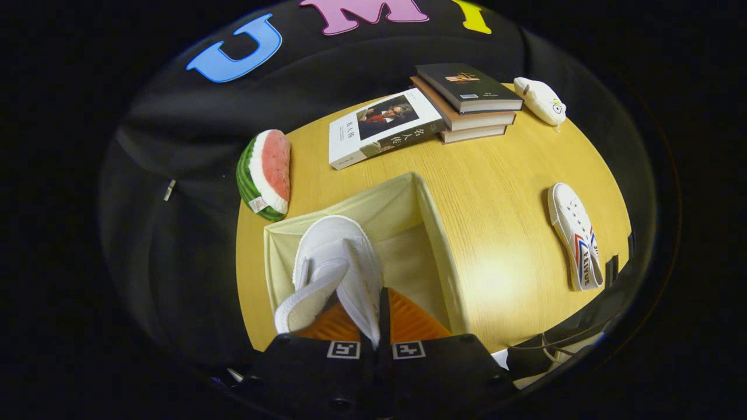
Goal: Open the storage box then place both shoes into the box .Put the left shoe in first, then the right shoe, with the right side of both shoes facing outward in a uniform manner.
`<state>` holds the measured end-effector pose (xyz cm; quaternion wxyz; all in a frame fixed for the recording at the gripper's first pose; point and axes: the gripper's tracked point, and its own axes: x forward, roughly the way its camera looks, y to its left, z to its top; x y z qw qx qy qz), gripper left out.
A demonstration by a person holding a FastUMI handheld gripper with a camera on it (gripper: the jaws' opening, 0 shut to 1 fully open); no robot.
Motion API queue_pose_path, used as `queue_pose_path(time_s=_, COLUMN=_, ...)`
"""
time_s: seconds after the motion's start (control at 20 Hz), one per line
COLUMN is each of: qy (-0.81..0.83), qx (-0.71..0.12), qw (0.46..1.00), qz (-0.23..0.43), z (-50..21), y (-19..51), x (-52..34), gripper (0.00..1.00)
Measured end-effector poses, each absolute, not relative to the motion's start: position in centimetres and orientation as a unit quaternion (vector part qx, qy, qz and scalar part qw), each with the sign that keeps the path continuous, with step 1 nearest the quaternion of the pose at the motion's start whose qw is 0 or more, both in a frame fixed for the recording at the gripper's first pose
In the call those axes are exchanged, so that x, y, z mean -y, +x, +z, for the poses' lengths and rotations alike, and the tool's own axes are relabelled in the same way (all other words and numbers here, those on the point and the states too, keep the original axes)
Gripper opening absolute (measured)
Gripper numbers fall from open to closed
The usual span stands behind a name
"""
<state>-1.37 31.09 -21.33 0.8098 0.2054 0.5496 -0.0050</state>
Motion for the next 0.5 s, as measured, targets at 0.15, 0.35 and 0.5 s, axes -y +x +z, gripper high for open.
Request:
queue_pose_path(time_s=0.15, qy=0.224, qx=-0.559, qw=0.798, qz=-0.021, z=-22.1, y=-1.5, x=-32.5, gripper=0.06)
queue_pose_path(time_s=0.35, qy=0.226, qx=-0.560, qw=0.797, qz=-0.023, z=-23.2, y=-1.4, x=-33.6, gripper=0.06)
queue_pose_path(time_s=0.5, qy=0.240, qx=-0.564, qw=0.790, qz=0.006, z=-23.8, y=-1.7, x=-35.0, gripper=0.07)
